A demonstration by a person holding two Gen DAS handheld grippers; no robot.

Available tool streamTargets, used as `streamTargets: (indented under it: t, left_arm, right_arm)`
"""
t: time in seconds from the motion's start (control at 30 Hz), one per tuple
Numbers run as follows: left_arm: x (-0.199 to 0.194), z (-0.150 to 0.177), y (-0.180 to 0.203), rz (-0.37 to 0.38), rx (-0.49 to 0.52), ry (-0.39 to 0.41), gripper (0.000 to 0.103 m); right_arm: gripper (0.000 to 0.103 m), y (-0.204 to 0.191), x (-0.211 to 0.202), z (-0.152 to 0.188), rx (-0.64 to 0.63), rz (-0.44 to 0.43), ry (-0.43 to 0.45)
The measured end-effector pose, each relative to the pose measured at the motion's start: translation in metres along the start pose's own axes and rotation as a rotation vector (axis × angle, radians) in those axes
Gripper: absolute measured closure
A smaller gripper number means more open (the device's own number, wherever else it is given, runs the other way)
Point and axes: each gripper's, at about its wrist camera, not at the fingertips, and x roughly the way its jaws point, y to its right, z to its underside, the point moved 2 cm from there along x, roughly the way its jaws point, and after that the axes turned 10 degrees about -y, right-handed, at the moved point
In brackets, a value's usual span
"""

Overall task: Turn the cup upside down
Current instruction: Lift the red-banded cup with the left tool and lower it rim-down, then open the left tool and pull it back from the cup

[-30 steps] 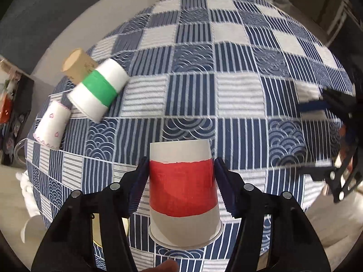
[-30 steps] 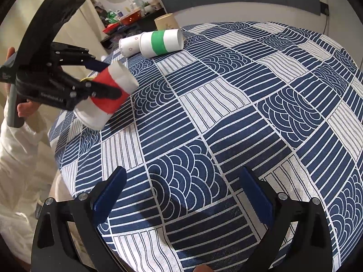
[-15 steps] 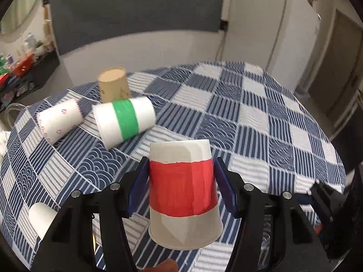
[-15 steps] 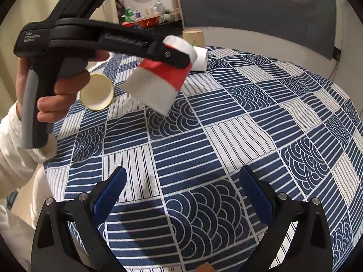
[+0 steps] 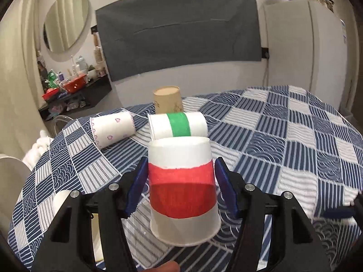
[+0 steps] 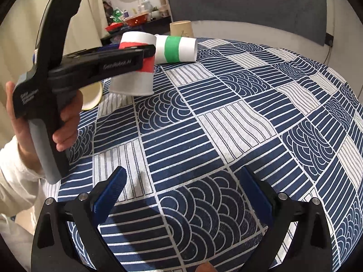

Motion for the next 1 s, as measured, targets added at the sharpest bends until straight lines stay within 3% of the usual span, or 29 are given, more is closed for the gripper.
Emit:
streamTargets:
  t: [0.2,0.43,0.57,0.73,0.87,1.0]
  left_arm:
    - [-0.018,0.022,-0.003,0.092,0.043,-0.051,0.008]
    - [-0.033,0.040,-0.023,0.150,0.010,-0.081,0.006]
    - [-0.043,0.055,-0.039,0.148,-0.022,-0.059,0.006]
    - [-0.045,0.077,-0.049,0.117,0.016,-0.038,0.006]
    - [-0.041,0.094,-0.056,0.149,0.014,-0.045,0.006]
    - [-0.040,0.103,-0.061,0.142,0.011,-0.040,0.006]
  right_arm:
    - [0.008,-0.001,-0.001,0.003,-0.009,0.002,-0.004]
    - [0.008,-0.006,-0.001,0.005,-0.014,0.029,-0.001]
    - [0.008,-0.010,0.001,0.004,0.000,0.049,0.014]
    - [0.008,-0.021,-0.004,0.003,0.022,0.091,0.091]
    - [0.008,-0.034,-0.014,-0.003,0.038,0.113,0.164]
    - [0.008,-0.042,-0.010,-0.007,0.045,0.098,0.149]
